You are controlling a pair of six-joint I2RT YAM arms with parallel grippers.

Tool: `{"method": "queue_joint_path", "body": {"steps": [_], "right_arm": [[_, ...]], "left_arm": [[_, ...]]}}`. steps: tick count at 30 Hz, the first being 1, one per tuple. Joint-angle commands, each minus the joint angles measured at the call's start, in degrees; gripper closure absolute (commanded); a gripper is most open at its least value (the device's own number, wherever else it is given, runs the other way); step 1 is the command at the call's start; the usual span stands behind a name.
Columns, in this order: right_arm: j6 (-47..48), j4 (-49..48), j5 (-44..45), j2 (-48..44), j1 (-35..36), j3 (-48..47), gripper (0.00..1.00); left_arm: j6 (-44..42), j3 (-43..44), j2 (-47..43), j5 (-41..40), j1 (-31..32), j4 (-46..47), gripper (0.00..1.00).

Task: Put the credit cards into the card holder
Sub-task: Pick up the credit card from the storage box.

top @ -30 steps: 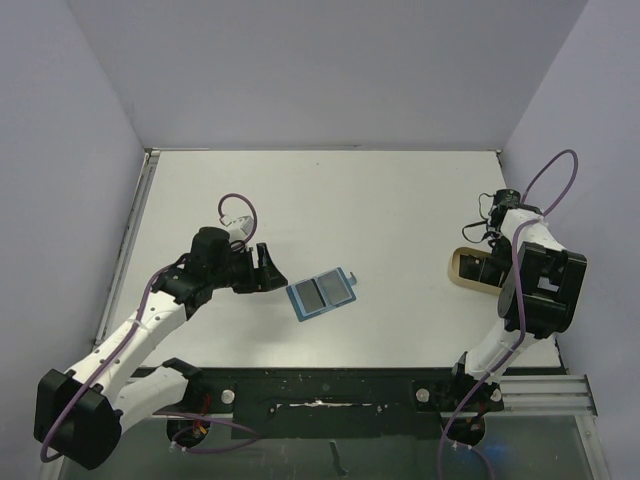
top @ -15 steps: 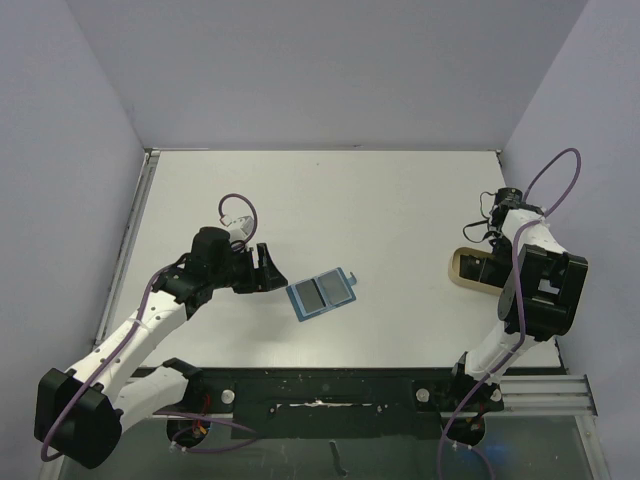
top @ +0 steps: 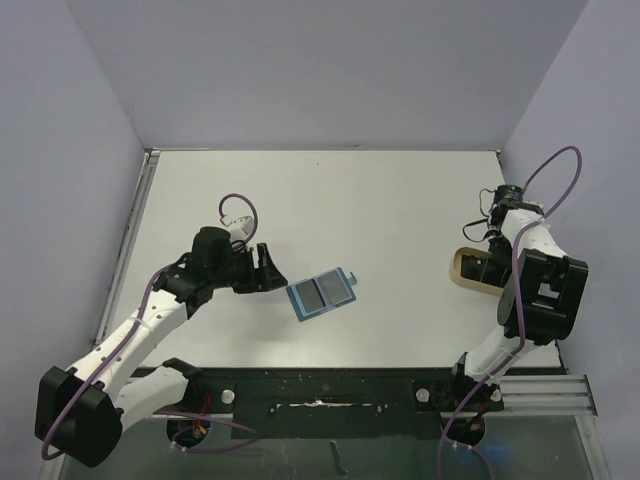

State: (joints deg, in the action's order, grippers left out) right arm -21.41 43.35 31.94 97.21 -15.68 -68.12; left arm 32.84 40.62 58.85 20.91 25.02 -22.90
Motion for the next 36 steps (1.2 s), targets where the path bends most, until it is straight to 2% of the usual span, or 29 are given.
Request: {"method": "queue_joint_path", "body": {"steps": [1, 7, 15, 24, 27, 31, 36], "right_arm": [[0.31, -0.44, -0.99, -4.57, 2.32, -1.61, 0.98], [-0.69, 2.88, -1.76, -6.69, 7.22, -4.19, 1.0], [-2.82, 4.83, -9.1, -13.29, 16.78, -7.38, 1.0], [-4.5, -4.06, -26.43, -23.99, 28.01, -2.69, 1.0], [-6.2, -8.2, -34.69, -26.33, 31.74, -0.52, 1.0], [-11.84, -18.56, -48.13, -29.36, 34.86, 6.21, 1.0], [-18.15, -30.39, -54.82, -32.64, 39.36, 12.05, 1.0]], "left_arm": [[-0.14, 0.62, 0.6, 0.87, -0.37, 2.87, 0.37], [0.16, 0.54, 0.95, 0.61, -0.32, 2.81, 0.39], [3.72, 0.15, 0.66, 2.7, -0.32, 4.51, 0.42], [16.89, -2.68, -3.25, 10.84, -0.3, 18.92, 0.43], [22.04, -4.83, -3.76, 12.09, -0.32, 24.78, 0.43], [27.87, -6.7, -3.71, 12.7, -0.32, 32.16, 0.44], [32.66, -8.51, -3.49, 13.23, -0.26, 40.16, 0.49]]}}
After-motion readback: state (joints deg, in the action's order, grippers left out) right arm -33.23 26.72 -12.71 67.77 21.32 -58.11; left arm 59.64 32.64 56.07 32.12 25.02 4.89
